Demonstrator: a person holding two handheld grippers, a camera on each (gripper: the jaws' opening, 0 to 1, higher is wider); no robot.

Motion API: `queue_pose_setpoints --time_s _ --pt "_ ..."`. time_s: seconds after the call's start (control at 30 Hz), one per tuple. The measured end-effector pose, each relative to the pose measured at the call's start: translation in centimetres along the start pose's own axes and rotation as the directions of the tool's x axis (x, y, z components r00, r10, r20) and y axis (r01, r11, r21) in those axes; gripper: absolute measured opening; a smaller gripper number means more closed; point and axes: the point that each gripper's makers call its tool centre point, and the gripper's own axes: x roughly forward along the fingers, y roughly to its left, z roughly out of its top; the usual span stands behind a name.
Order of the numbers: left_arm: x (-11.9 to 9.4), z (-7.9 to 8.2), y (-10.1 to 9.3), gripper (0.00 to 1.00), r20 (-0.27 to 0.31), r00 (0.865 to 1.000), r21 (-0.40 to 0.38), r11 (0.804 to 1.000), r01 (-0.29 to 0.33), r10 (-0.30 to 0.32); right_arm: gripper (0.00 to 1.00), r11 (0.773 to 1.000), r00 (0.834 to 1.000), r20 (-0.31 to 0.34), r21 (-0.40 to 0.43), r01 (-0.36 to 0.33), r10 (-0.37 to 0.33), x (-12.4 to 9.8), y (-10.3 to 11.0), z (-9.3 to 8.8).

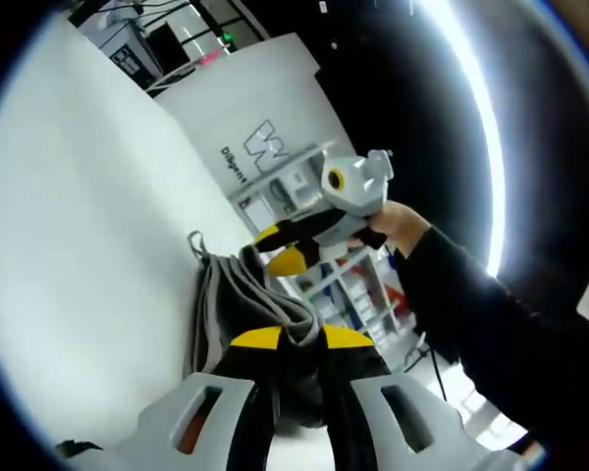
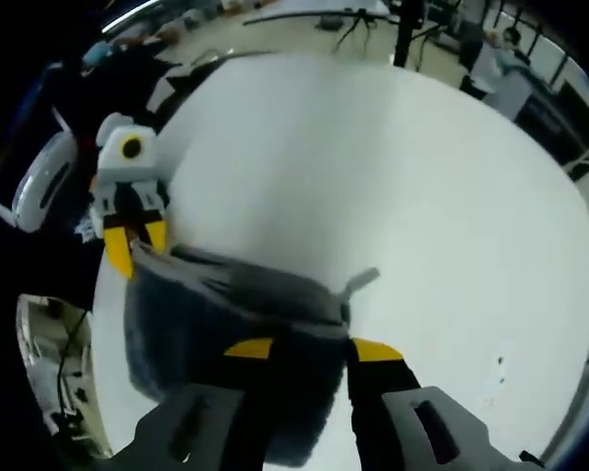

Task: Open the folded towel by lifting each exposed corner and separating the folded layers until the towel lies flat within the target outline without major curled edges

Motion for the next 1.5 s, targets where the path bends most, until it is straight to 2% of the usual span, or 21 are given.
queue_pose_setpoints --time_s 0.27,0.33,0.6,0.87,0.93,1.0,1.07,1.2,1.5 --pt "-0.2 0.0 -0.1 0.12 -0.002 1.0 -0.01 1.0 0.009 -0.009 0.23 0.999 1.0 -0.007 -0.02 -0.026 0.025 1.5 0.2 0.1" --pt "-0.2 0.1 -0.1 0.12 -0.002 1.0 -0.016 1.0 0.011 -0.011 0.23 0.999 1.0 0.001 -0.024 -0.03 0.03 1.3 -0.5 0.2" --pt "-0.3 0.1 0.0 0.12 -0.003 1.0 -0.02 1.0 0.011 -0.011 0.24 0.998 1.0 0.015 -0.056 -0.022 0.023 0.7 0.2 0.9" --pt "-0.2 0.2 0.1 0.12 -0.002 1.0 -0.019 1.0 0.01 -0.01 0.25 0.98 0.995 -0.094 -0.197 0.017 -0.036 0.9 0.6 1.0" --pt "-0.2 0.2 0.1 0.12 -0.002 1.0 -0.018 1.0 0.01 -0.01 0.24 0.978 0.994 -0.102 -0.207 0.027 -0.049 1.2 0.4 1.1" --pt "-0.2 0.2 0.1 0.12 -0.003 1.0 -0.019 1.0 0.01 -0.01 0.28 0.976 0.994 -0.089 -0.213 0.041 -0.061 0.9 0.0 1.5" --pt "-0.1 0.2 0.1 0.12 -0.004 1.0 -0.02 1.0 0.011 -0.011 0.27 0.975 0.994 -0.075 -0.213 0.056 -0.074 0.7 -0.3 1.8" --pt "-0.1 0.1 0.2 0.12 -0.004 1.0 -0.021 1.0 0.012 -0.012 0.23 0.971 0.995 -0.088 -0.235 0.029 -0.051 1.2 0.5 1.8" --pt "0.0 0.1 0.2 0.12 -0.003 1.0 -0.026 1.0 0.014 -0.014 0.21 0.963 0.992 -0.12 -0.271 -0.004 -0.029 3.0 0.5 1.7"
